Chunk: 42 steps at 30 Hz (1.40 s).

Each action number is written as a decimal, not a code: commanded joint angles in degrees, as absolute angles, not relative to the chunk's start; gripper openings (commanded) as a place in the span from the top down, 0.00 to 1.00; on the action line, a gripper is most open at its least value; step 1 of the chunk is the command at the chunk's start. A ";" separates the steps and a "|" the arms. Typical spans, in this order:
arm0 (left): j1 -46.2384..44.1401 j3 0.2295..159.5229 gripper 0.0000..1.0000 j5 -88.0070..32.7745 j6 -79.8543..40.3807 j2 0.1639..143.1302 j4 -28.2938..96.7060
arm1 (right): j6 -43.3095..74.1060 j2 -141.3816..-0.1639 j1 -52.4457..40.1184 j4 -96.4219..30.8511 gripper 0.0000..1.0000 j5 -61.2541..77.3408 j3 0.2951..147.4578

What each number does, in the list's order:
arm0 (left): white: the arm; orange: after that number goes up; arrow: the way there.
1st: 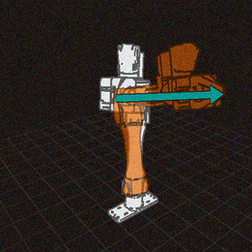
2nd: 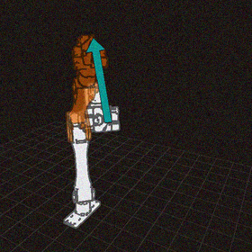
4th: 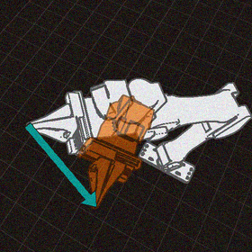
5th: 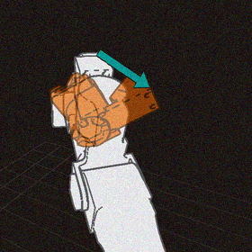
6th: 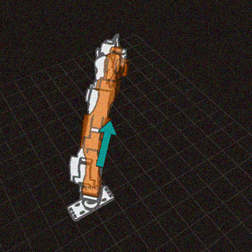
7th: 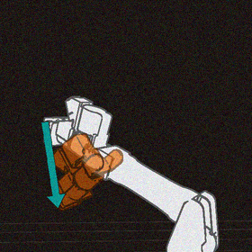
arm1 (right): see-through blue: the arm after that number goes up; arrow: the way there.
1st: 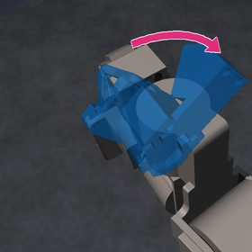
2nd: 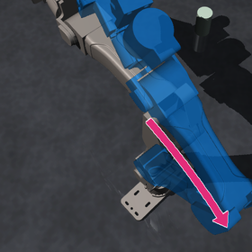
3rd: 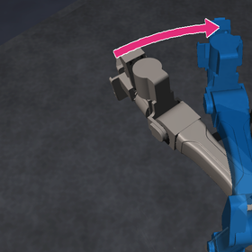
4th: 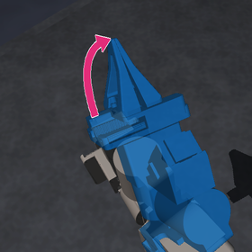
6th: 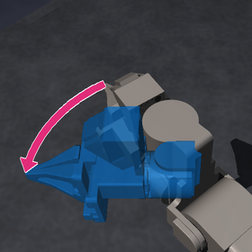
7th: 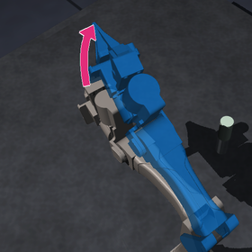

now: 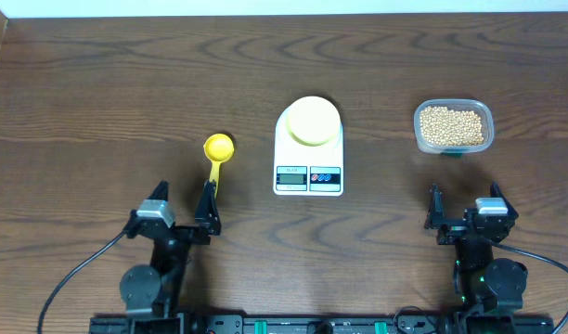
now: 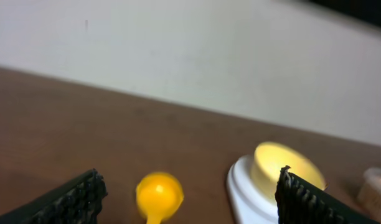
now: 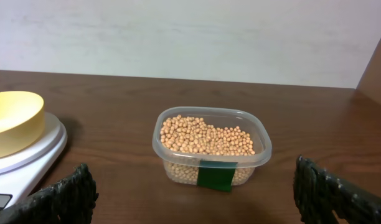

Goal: Scoop item into bowl and weigh 50g on scale
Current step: 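Lower the left gripper onto the yellow scoop handle and close it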

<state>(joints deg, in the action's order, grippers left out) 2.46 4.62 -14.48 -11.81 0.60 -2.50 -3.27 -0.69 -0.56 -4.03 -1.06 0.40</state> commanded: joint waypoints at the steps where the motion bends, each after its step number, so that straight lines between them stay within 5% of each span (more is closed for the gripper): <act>1: 2.17 9.30 0.11 -15.31 -11.16 0.34 -2.83 | -3.92 -0.43 -0.32 -4.29 0.01 -0.93 0.32; 10: 2.17 22.22 0.11 -15.46 -1.23 6.98 6.59 | -3.92 -0.43 -0.32 -4.29 0.01 -0.93 0.32; 28: 2.17 61.93 0.11 -19.27 -1.83 52.97 55.75 | -3.92 -0.43 -0.32 -4.29 0.01 -0.93 0.32; 42: 2.17 64.90 0.11 -28.38 -3.27 70.76 53.49 | -3.92 -0.43 -0.32 -4.29 0.01 -0.93 0.32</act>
<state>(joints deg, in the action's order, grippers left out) 2.46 63.79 -27.09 -2.61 69.84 53.52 -3.42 -0.69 -0.56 -4.03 -1.06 0.40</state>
